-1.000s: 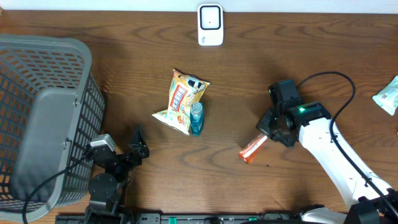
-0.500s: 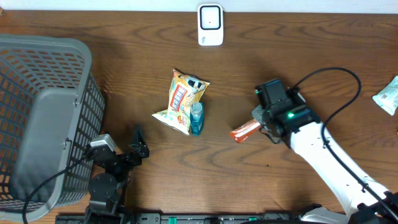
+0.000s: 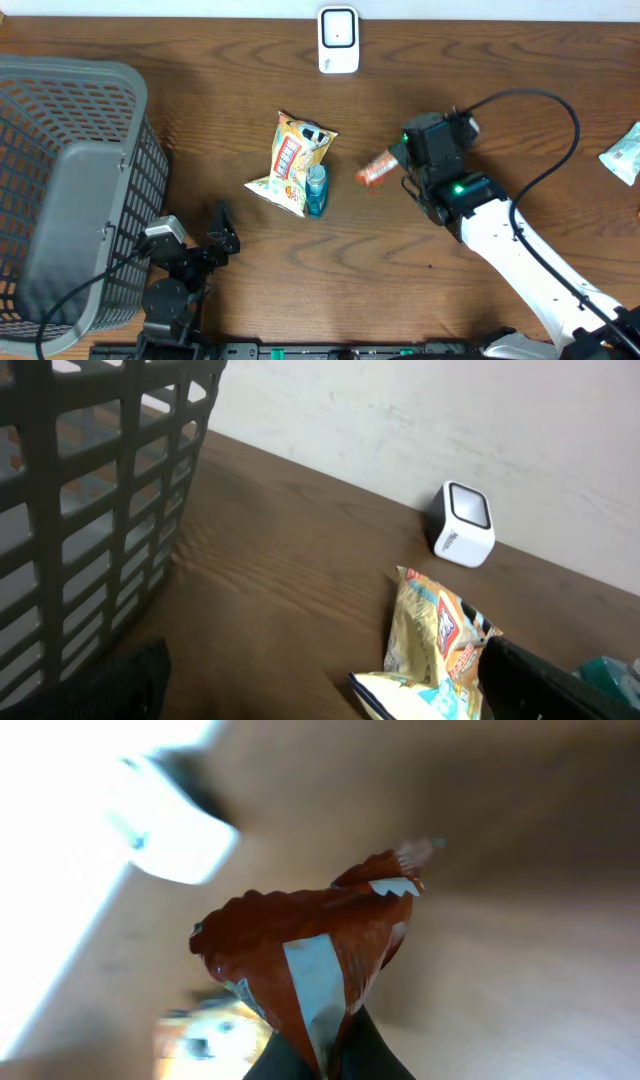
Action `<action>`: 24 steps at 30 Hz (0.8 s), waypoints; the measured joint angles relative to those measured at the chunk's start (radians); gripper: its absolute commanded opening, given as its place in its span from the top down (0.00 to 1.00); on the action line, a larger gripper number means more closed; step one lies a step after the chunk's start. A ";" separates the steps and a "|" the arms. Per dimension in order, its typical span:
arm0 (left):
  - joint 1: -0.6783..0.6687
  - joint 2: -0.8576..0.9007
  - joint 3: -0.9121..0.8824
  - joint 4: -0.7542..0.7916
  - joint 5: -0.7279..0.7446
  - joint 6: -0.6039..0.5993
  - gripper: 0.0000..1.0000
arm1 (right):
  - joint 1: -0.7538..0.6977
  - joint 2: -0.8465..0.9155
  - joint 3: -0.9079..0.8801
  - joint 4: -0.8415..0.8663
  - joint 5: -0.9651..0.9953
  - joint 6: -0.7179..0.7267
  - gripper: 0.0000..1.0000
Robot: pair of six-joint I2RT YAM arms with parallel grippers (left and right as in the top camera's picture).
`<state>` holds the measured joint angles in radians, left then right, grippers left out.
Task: Scan the item barcode
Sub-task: 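Carry the candy bar up to the white scanner window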
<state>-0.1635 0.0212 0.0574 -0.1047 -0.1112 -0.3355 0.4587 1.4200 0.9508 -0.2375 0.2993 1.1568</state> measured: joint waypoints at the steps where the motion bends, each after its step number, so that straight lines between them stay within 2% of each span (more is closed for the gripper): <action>1: 0.000 -0.001 0.000 0.000 0.000 0.000 0.02 | 0.000 0.001 -0.001 0.072 -0.002 -0.019 0.99; 7: 0.000 0.000 0.000 0.000 0.000 0.000 0.02 | -0.008 0.091 -0.003 0.521 -0.017 -0.161 0.99; 13: 0.000 0.000 0.000 0.000 0.000 0.000 0.02 | -0.051 0.383 -0.003 1.165 -0.145 -0.318 0.99; 16: 0.000 0.000 0.000 0.000 0.000 0.000 0.02 | -0.080 0.519 0.009 1.400 -0.183 -0.365 0.99; 19: 0.000 0.000 0.000 0.000 0.000 0.000 0.02 | -0.108 0.666 0.089 1.510 -0.219 -0.394 0.99; 24: 0.000 0.000 0.000 0.000 0.000 0.000 0.02 | -0.136 0.899 0.368 1.524 -0.291 -0.421 0.99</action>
<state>-0.1635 0.0208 0.0574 -0.1043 -0.1116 -0.3355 0.3229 2.3188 1.3186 1.2865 0.0078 0.7357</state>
